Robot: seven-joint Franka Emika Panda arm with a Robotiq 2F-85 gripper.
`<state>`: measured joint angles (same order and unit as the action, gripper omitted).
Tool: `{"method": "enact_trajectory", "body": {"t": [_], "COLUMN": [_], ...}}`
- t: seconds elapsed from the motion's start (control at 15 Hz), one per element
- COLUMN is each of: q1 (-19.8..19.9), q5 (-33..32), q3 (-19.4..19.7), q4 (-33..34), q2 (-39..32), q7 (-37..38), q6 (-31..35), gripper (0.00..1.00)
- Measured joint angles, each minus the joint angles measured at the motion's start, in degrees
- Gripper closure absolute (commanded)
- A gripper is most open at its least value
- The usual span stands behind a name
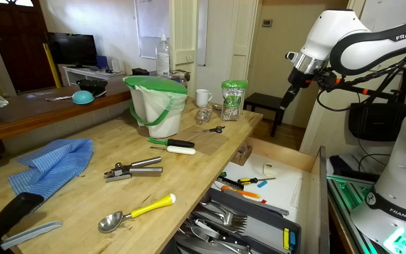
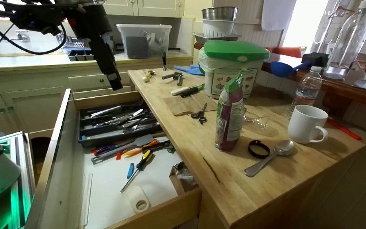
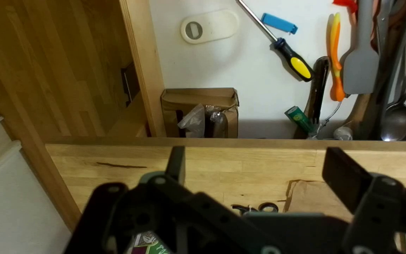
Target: Put the white and silver peeler inside the open drawer.
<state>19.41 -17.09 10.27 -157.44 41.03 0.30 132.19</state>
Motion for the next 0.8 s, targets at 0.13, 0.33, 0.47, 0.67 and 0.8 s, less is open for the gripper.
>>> {"method": "enact_trajectory", "body": {"t": [0.13,0.33,0.47,0.67,0.8], "q1": [-0.73,-4.08,-7.24,-13.25,-16.4], "q5": [0.17,2.15,5.18,12.58,16.38], "q3": [0.09,0.82,1.19,1.51,0.98], "q4": [0.41,3.41,7.08,14.45,19.11], "q2": [-0.99,-5.91,-10.83,-18.45,-23.01], "q7": [-0.56,-3.43,-5.75,-9.11,-9.88], "q6": [2.68,8.31,10.72,10.89,10.84], "gripper": [0.0,0.0,0.0,0.0,0.0]}}
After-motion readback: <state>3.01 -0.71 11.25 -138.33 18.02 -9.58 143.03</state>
